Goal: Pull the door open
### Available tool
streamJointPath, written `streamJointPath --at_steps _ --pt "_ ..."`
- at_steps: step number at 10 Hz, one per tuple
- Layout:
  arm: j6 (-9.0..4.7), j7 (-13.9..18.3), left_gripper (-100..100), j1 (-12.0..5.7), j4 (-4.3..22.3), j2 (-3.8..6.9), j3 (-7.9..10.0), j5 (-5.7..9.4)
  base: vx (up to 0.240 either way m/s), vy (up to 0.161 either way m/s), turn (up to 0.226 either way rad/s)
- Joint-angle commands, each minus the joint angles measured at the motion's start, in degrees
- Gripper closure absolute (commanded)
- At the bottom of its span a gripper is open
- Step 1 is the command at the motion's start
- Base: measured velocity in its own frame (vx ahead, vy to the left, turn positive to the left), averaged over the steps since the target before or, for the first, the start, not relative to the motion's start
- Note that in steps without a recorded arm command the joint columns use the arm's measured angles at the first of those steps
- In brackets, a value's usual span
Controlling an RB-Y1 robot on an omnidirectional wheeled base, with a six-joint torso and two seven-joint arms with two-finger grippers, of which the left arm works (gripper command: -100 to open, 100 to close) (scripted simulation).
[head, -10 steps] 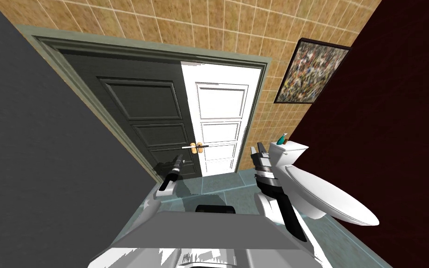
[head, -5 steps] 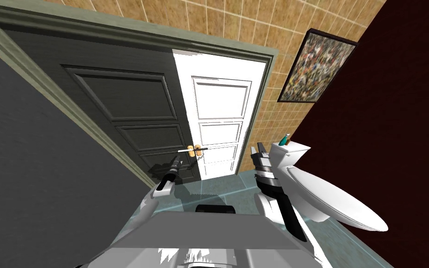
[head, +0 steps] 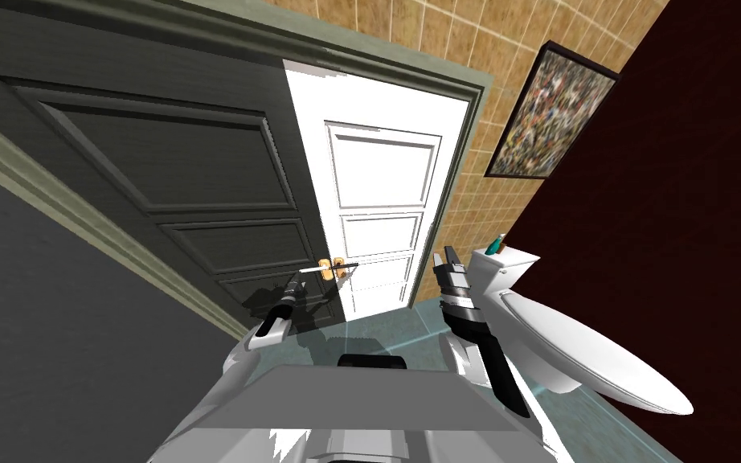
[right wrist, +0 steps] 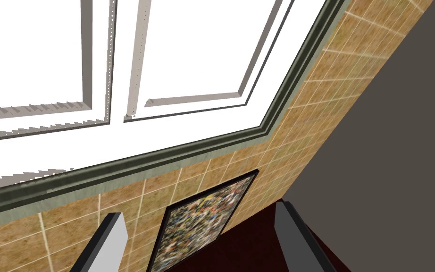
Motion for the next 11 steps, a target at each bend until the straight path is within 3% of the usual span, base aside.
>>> streamJointPath --at_steps 1,3,4,5,10,11 --pt "-0.49 0.5 -100 -0.19 0.7 0.49 0.18 0.24 0.159 0.056 -0.108" --pt "-0.90 0.7 -100 -1.09 0.5 -0.13 -0.82 0.15 0.188 -0.008 -0.177" --pt "-0.93 0.7 -100 -0.71 0.7 0.08 -0.46 0.18 0.088 -0.022 -0.042" --pt "-0.93 0.7 100 -0.71 0.7 0.08 -0.46 0.18 -0.013 0.006 0.049" --pt "-0.93 0.7 100 -0.71 0.7 0.08 -0.46 0.18 -0.015 0.002 -0.006" --pt "-1.03 1.2 100 0.26 0.7 1.01 -0.37 0.33 -0.097 0.019 -0.033"
